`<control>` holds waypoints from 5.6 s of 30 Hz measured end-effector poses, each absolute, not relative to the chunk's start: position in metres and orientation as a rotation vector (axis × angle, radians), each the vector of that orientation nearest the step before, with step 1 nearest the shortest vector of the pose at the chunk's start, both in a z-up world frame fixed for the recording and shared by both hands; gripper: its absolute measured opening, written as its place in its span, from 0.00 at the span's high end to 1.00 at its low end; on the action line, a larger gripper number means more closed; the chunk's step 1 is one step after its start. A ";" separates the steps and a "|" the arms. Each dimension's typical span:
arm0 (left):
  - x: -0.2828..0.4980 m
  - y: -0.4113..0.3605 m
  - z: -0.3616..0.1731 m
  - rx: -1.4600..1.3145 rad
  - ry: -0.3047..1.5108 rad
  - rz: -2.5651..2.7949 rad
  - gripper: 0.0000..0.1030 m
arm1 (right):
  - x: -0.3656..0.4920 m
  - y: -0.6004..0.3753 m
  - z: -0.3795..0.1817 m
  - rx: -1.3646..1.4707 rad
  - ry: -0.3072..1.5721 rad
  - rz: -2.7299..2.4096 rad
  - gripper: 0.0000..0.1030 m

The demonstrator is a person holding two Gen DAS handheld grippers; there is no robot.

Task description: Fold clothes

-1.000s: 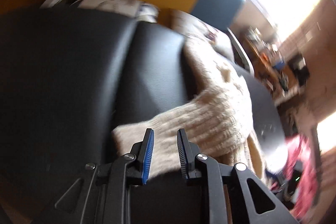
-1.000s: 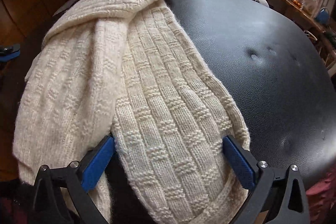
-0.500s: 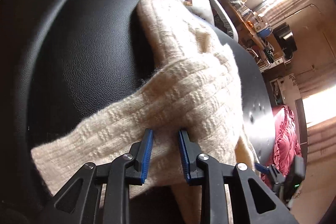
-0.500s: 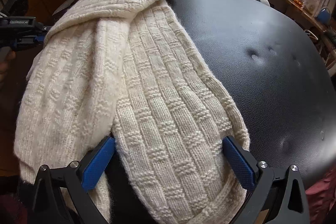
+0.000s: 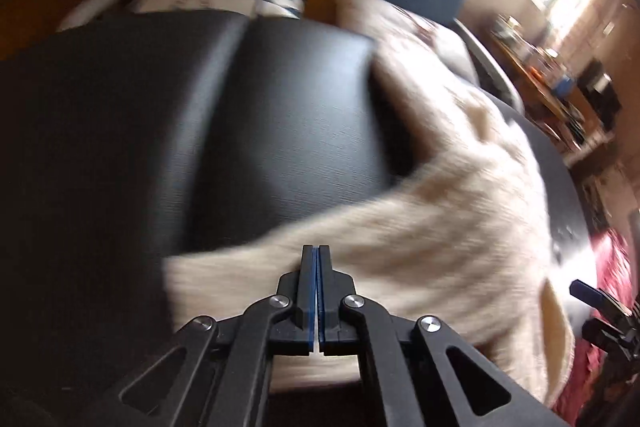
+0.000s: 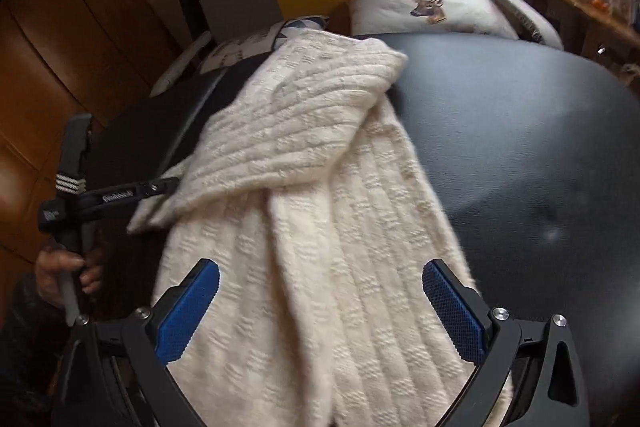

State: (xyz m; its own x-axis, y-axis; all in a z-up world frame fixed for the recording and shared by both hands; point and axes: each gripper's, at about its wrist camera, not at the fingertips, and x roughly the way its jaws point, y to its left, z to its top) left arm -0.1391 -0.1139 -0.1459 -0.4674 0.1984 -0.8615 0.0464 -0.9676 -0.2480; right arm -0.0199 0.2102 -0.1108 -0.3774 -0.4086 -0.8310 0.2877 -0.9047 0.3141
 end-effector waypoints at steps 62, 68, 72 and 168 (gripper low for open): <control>-0.043 -0.296 -0.071 -1.408 -1.034 2.755 0.80 | -0.124 0.234 -0.152 1.347 -0.831 -2.030 0.00; -0.017 -0.259 -0.066 -1.332 -1.182 2.536 0.79 | -0.121 0.227 -0.152 1.343 -0.821 -2.026 0.00; -0.033 -0.151 -0.083 -1.377 -1.052 2.197 0.78 | -0.121 0.232 -0.154 1.336 -0.852 -1.998 0.00; -0.239 -0.161 -0.117 -1.528 -0.409 2.615 0.87 | -0.216 0.228 -0.086 1.514 0.093 -2.271 0.26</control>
State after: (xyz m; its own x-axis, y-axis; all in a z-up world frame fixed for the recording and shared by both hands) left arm -0.2386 -0.1613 -0.1169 -0.4972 0.2066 -0.8427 0.0608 -0.9606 -0.2713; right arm -0.2158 0.2282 -0.0855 -0.3278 -0.2953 -0.8974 0.3678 -0.9148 0.1666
